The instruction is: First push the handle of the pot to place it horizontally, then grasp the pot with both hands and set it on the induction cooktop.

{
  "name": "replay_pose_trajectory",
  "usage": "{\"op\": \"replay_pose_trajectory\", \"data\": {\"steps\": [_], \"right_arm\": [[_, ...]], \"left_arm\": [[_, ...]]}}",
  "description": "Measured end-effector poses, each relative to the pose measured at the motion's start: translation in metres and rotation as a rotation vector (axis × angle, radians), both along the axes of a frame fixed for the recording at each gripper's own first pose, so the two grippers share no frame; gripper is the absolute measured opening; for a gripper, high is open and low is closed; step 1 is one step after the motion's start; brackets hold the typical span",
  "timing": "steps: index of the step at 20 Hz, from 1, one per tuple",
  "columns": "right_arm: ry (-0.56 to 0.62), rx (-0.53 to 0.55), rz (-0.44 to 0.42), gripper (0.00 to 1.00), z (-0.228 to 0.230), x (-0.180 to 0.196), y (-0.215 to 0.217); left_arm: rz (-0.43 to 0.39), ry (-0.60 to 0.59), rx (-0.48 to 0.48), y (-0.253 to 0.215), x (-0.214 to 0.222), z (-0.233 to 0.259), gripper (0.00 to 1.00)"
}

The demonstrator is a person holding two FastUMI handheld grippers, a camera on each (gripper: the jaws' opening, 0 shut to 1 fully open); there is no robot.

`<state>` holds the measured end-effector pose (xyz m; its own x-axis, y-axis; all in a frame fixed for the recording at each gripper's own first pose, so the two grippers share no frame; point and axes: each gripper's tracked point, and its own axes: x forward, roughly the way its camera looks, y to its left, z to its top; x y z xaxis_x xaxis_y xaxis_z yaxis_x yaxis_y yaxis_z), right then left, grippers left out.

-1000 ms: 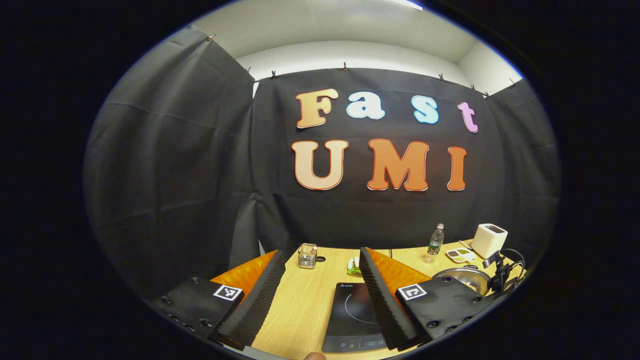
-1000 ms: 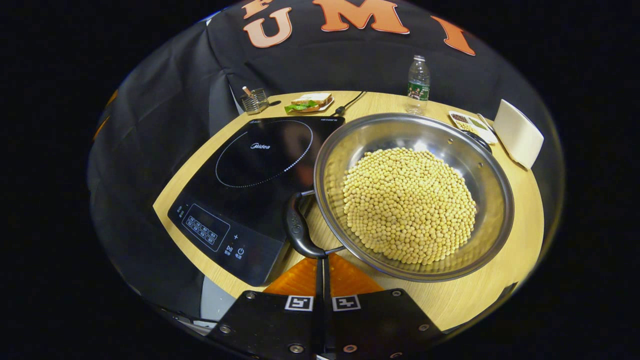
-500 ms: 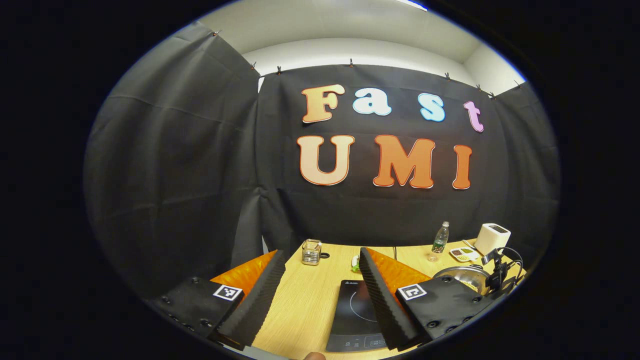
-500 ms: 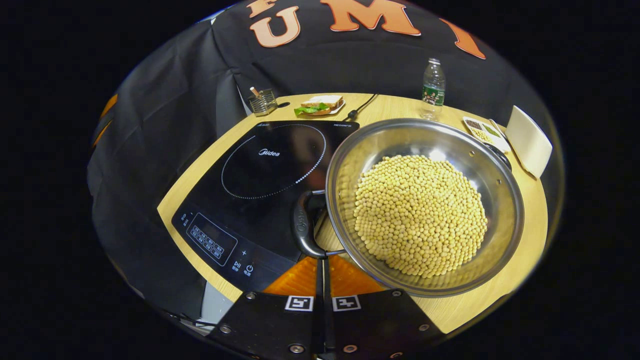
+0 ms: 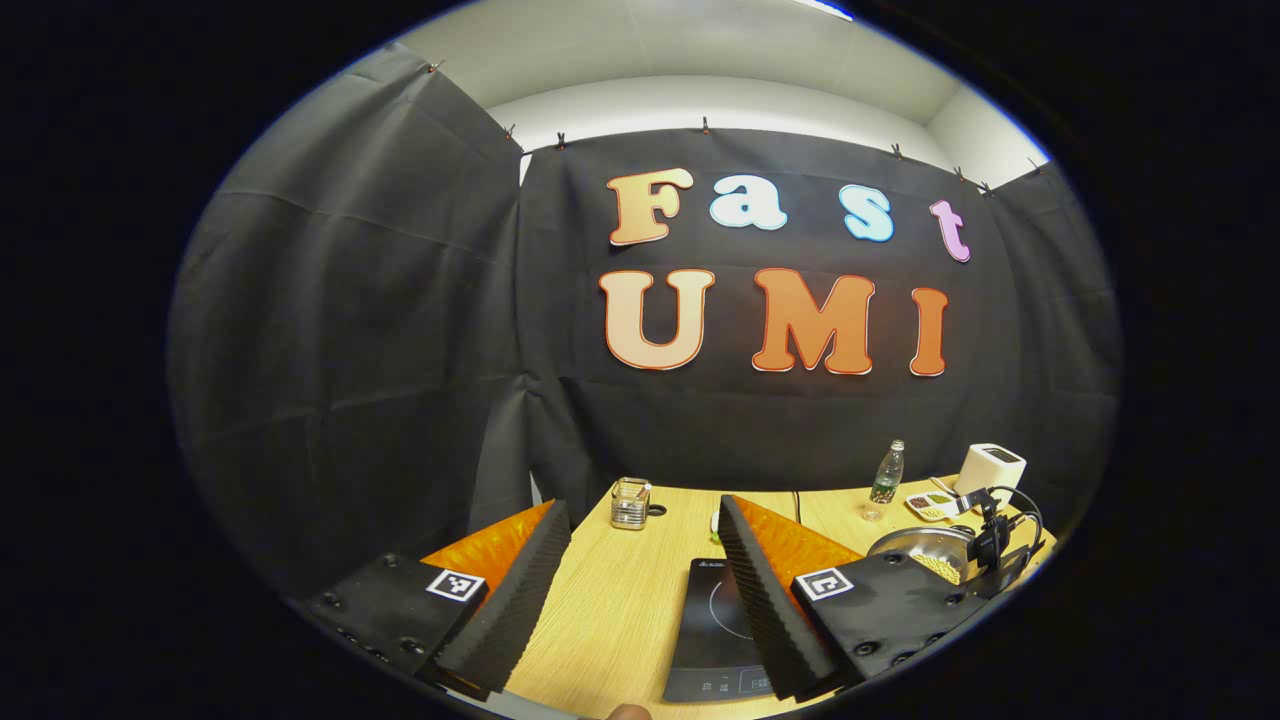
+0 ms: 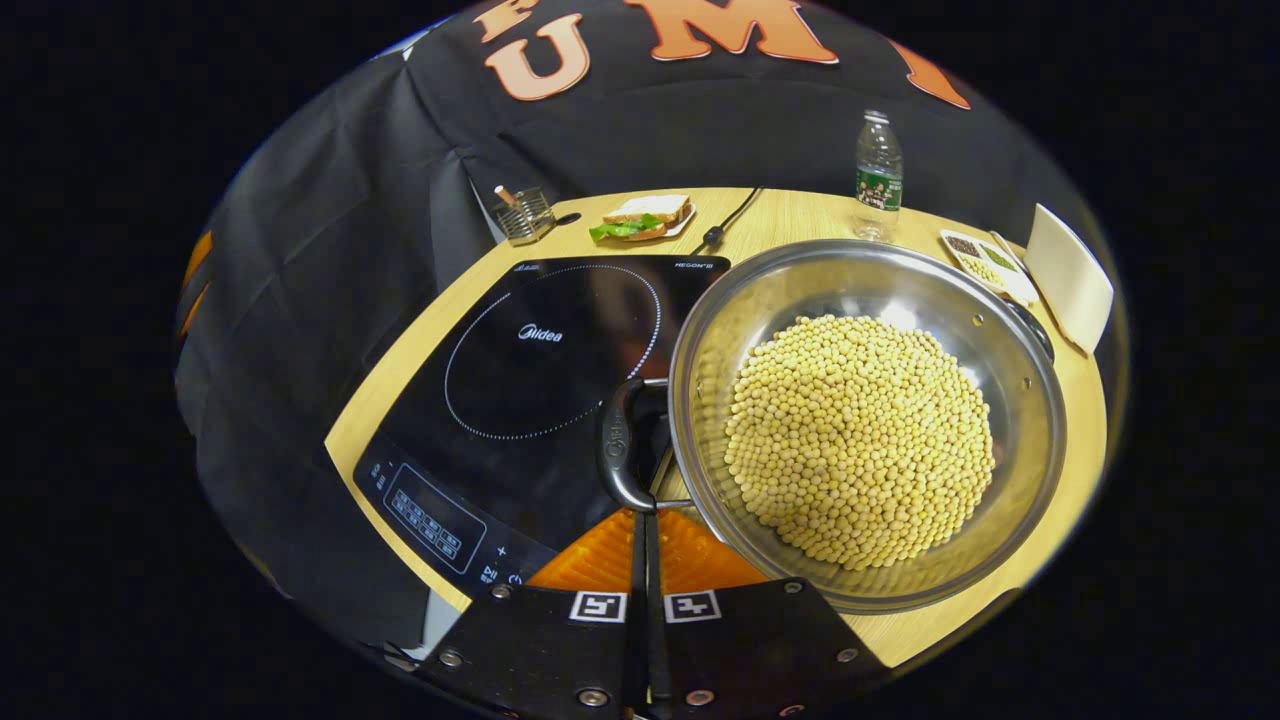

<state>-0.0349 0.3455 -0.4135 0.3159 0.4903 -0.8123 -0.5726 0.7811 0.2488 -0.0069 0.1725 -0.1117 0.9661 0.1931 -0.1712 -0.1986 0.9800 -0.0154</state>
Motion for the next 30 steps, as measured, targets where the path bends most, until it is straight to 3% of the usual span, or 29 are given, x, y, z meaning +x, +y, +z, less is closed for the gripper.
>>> {"op": "replay_pose_trajectory", "data": {"steps": [16,30], "right_arm": [[-0.055,0.023,-0.138,0.0,-0.004,0.054,0.004],[-0.15,0.013,-0.151,0.0,0.002,0.098,0.017]], "left_arm": [[0.0,0.018,-0.01,0.006,0.003,-0.012,0.98],[-0.114,0.071,-0.053,-0.043,0.021,-0.045,0.98]]}}
